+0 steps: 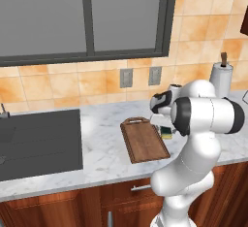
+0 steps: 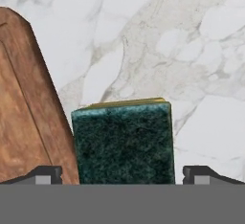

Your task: Pick up the sponge from the counter and clean the cutting board by briefly scrubbing or pressing down on the cutting board. Once finished, release the sponge.

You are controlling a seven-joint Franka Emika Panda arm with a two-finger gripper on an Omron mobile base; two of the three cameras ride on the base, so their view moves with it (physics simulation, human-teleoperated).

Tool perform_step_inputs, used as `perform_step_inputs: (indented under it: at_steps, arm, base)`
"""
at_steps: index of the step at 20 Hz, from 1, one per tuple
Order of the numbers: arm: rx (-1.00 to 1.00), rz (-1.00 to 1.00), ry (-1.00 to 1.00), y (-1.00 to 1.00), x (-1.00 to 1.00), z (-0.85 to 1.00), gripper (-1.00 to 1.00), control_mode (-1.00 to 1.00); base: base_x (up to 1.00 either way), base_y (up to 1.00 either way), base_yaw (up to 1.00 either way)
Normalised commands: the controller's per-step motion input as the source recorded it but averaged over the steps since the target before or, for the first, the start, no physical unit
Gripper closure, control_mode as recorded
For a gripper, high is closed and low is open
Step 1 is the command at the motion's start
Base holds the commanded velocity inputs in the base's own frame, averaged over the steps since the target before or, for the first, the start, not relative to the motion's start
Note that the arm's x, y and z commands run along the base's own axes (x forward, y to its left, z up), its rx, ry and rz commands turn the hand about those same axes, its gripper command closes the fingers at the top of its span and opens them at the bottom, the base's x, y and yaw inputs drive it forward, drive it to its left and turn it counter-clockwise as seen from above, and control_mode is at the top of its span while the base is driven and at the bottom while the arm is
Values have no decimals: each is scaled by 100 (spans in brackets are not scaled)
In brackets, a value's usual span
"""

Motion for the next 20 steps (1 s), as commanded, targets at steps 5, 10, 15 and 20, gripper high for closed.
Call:
perform_step_inputs:
  at_steps: [5, 10, 15, 20]
  arm:
    - [0, 0, 0, 5, 0, -8, -100, -100]
    - [0, 0, 0, 1, 0, -6, 100, -100]
    - [0, 0, 0, 0, -6, -1, 100, -100]
    - [-1, 1, -5, 0, -26, 5, 100, -100]
  base:
    - [0, 0, 0]
    - [0, 0, 0]
    - [0, 0, 0]
    - [0, 0, 0]
